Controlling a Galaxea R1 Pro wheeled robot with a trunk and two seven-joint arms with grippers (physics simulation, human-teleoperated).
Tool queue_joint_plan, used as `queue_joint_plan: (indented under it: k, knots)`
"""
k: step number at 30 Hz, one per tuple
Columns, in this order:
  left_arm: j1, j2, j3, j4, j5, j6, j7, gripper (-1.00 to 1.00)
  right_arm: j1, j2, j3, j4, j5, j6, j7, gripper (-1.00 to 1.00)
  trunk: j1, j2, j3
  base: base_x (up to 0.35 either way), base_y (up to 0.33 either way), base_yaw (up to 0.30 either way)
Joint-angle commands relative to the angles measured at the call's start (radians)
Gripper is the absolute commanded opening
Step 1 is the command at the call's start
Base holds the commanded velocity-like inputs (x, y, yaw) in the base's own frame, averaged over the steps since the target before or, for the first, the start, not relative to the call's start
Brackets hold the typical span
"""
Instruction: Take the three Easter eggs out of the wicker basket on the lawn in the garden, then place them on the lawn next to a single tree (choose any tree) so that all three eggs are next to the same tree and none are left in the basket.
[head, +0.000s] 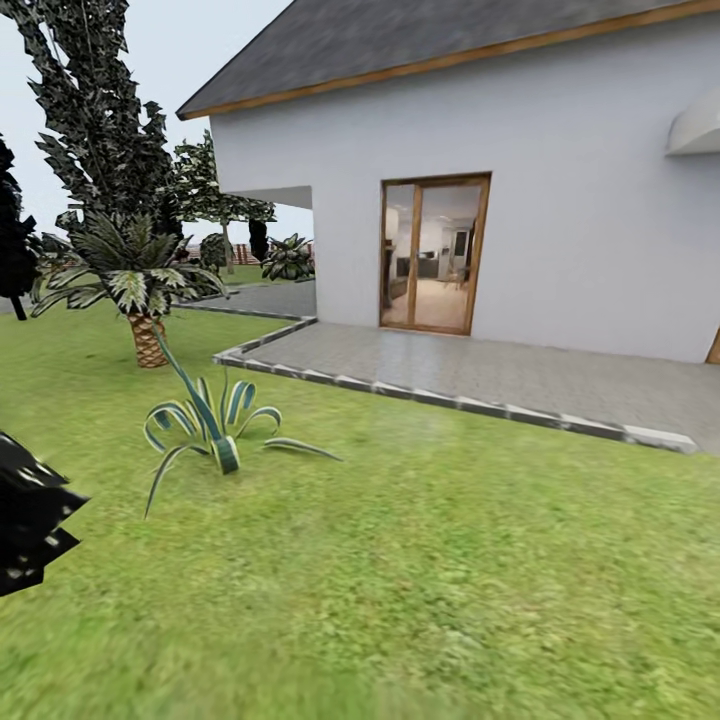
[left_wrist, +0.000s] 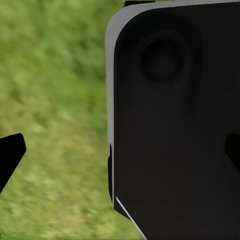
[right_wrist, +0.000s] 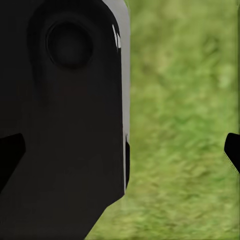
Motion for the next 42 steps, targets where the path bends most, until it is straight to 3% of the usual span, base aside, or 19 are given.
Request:
queue_joint_plan:
  k: [1, 24, 42]
  knots:
    - [0.001, 0.000, 0.000, -0.002, 0.000, 0.000, -0.001, 1.00, -0.001, 0.000, -0.001, 0.002, 0.000, 0.000, 0.001, 1.00, 0.001, 0.000, -0.001, 0.278, 0.000, 0.000]
    - [0.001, 0.000, 0.000, -0.002, 0.000, 0.000, -0.001, 1.00, -0.001, 0.001, 0.001, 0.002, 0.000, 0.001, 0.001, 1.00, 0.001, 0.000, -0.001, 0.278, 0.000, 0.005]
    - [0.001, 0.000, 0.000, -0.002, 0.000, 0.000, -0.001, 1.00, -0.001, 0.000, -0.001, 0.002, 0.000, 0.001, 0.000, 1.00, 0.001, 0.000, -0.001, 0.281, 0.000, 0.234]
